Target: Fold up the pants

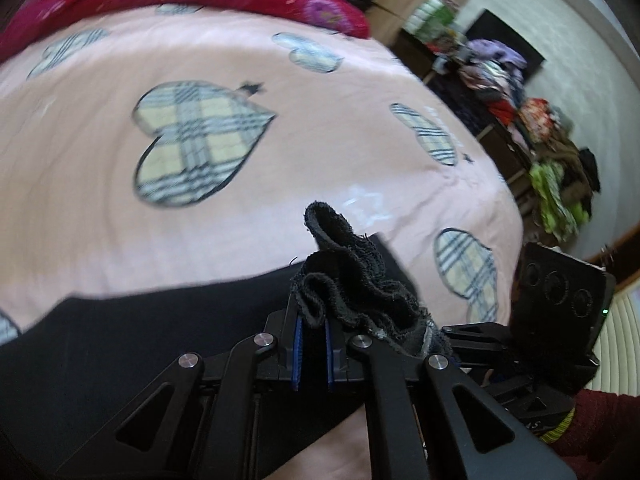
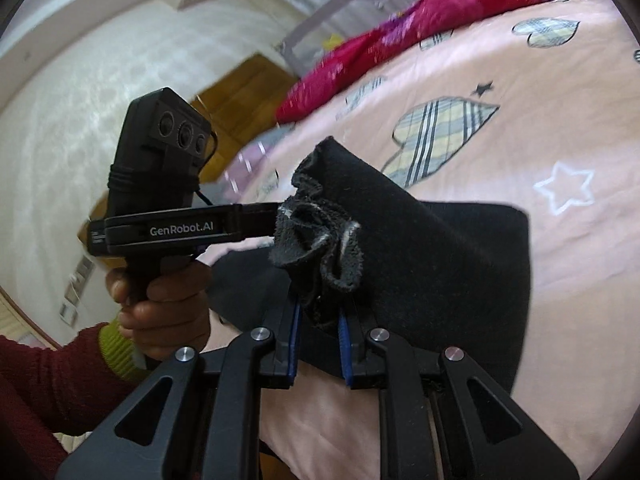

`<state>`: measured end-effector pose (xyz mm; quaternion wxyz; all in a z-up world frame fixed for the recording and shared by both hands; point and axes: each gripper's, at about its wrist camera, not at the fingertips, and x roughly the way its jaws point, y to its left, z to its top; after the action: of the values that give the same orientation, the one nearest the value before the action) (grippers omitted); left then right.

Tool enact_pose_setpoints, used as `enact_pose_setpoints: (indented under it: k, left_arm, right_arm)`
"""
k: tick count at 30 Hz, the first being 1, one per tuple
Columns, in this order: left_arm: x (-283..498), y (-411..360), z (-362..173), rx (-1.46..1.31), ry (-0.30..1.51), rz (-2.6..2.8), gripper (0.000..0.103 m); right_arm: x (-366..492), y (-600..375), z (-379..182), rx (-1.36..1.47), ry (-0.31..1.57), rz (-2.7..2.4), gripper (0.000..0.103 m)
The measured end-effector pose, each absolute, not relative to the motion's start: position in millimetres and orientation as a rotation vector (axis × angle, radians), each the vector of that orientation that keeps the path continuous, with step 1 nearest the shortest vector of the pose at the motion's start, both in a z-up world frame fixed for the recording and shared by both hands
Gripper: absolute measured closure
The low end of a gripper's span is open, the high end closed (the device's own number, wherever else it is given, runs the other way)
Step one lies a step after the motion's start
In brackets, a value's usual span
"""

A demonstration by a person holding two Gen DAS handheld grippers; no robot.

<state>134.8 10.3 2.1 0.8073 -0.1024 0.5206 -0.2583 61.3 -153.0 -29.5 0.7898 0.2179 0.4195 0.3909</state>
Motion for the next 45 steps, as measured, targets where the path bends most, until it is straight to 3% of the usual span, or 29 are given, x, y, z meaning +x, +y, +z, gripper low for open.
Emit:
enact_pose_setpoints:
  k: [12,15,17,18,25,29,45]
  left_arm:
    - [118.2,53.9,-42.1,-0.286,1.163,-0.427,0.097]
    - [113.4,61.2,-39.4,-0.304,1.154,-0.403,0.096]
    - [108.2,67.3,-34.7,-0.315,1.137,-0.382,0.096]
    - [105.9,70.2,-33.0,-0.321,1.132,-0.374,0.094]
    - [80.8,105.6,-25.9,-0.406,1.105,-0.244,0.085]
    - [59.6,126.3,-21.9,-0.457,1.074,-0.156,0.07]
    - [-14.7,196.9,-10.8,-0.635,0.984,0.126,0.061]
  right_arm:
    - [71.1,-103.9,-60.4,0.271,1.066,0.803,0.082]
    - [72.8,-97.5,-58.3,0.254,1.077,0.812,0.07]
    - [70.5,-92.6,-54.6,0.246,1.079,0.828,0.057]
    - [68.9,-90.2,-51.8,0.236,1.075,0.836,0.056]
    - [59.1,-75.6,-30.9,0.171,1.042,0.874,0.056]
    - [59.6,-71.3,-22.1,0.163,1.028,0.888,0.056]
    - [71.3,-23.0,-5.1,0.09,1.021,0.977,0.056]
